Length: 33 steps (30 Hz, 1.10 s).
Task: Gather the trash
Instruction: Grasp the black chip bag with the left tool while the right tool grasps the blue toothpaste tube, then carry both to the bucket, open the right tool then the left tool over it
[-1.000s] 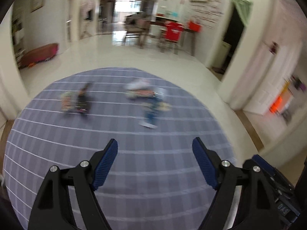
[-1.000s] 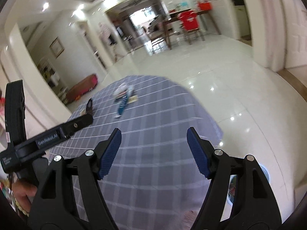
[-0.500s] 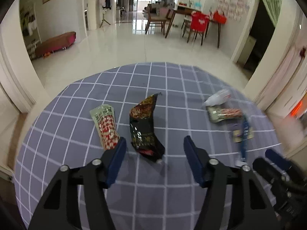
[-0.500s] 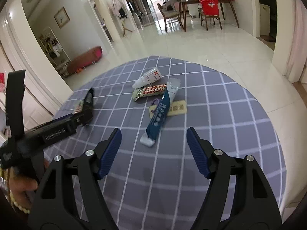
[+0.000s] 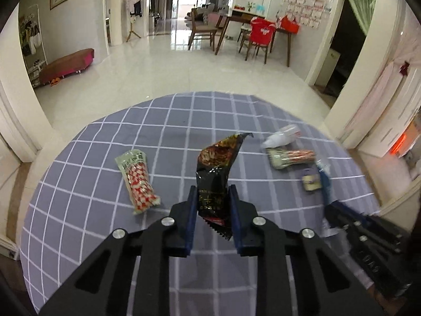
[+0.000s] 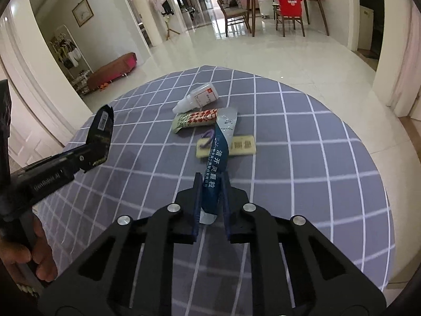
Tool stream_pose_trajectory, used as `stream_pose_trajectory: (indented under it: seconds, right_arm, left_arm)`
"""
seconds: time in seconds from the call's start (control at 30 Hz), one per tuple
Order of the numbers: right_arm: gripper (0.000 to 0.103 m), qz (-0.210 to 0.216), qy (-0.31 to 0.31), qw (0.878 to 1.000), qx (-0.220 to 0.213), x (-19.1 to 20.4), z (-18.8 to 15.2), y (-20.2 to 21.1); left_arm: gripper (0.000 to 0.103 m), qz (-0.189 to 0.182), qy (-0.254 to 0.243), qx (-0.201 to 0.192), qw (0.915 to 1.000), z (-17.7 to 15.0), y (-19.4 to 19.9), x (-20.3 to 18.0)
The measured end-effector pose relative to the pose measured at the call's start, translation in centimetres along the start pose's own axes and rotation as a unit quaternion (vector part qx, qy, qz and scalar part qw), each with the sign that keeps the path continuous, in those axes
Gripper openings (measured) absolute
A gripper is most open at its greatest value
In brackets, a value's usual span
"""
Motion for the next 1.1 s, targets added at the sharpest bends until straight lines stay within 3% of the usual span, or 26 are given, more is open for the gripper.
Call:
stream_pose_trajectory:
  seconds: [0.3,0.57,0.83,1.1]
  right_arm:
    - [0.013,0.042,-0.034,0.998,-0.038,-1.3,-1.6,7.7]
    - [0.013,0.053,-0.068,0.993,-0.08,-6.0,-4.8,15.8]
    - [0.013,0.025,-0.116,0.985,-0.125,-14.1,-9.7,23.7]
    - [0.013,-0.031,-0.172,0.975,-0.136,-22.4,-15.2,27.6]
  left_arm:
    - [0.022,-0.041,-0.014,-0.031,0.9986,-2.3,6.9,-5.2]
    - [0.022,-0.086,-0.045,-0.035,0.9947,-5.6,10.8,-13.0]
    - [0.022,-0.149,-0.096,-0.016,0.9841,-10.1,11.7,-24.5]
    - [0.022,-0.189,-0.151,0.027,0.97,-15.5,9.4,-34.4]
Point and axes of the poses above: each gripper's, at about its wrist camera, not at the fingertips, and y roughly against the way its jaws point, x to its left, z to its top, the point moved 3 cm from there along -y, roughly the way its jaws point, and after that the axes turned 3 degrees about -x, right-handed, at the moved point
